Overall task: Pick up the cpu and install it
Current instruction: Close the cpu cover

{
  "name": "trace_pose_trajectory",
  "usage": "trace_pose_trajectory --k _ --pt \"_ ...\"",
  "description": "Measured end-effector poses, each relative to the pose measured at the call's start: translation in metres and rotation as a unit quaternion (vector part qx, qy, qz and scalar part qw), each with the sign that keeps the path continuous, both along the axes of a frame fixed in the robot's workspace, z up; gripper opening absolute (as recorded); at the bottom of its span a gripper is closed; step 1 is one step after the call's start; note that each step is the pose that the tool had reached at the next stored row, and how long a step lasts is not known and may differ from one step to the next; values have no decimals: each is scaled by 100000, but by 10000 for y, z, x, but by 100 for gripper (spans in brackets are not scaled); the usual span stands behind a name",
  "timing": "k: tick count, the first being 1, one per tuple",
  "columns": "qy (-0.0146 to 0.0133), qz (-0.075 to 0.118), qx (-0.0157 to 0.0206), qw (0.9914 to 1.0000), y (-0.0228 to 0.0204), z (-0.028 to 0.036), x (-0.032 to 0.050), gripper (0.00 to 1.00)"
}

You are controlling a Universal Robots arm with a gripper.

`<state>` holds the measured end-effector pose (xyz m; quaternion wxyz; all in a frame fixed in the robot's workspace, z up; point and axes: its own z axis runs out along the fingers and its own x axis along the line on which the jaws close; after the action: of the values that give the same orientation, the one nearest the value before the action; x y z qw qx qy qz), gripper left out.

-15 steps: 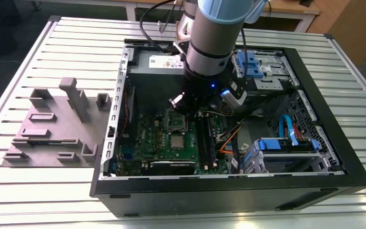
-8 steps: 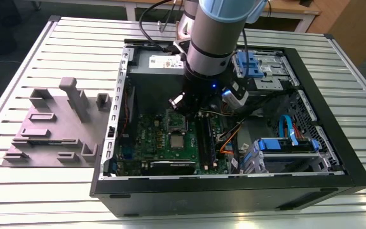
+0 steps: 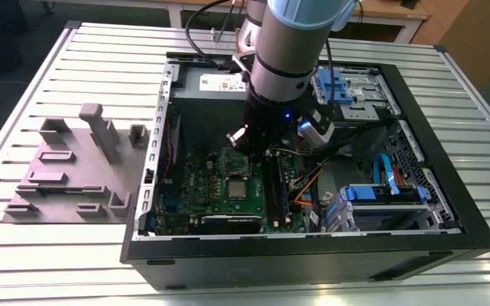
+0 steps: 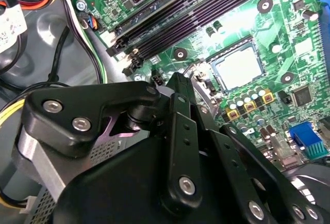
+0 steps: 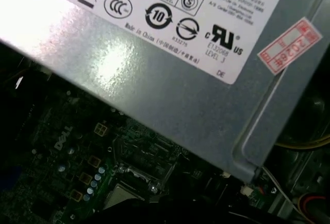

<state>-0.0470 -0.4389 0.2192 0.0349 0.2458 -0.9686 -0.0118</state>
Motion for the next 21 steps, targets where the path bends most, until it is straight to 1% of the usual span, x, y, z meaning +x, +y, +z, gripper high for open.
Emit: trace_pose_trajectory --k 5,8,13,19,21 --pt "-5 63 108 100000 -29 2 1 10" --pt "-3 169 303 99999 -40 2 1 10" --pt "-2 797 497 99996 -47 2 2 10" --pt "6 1916 562 99980 -51 3 2 10" --pt "7 1969 557 99979 -52 3 3 10"
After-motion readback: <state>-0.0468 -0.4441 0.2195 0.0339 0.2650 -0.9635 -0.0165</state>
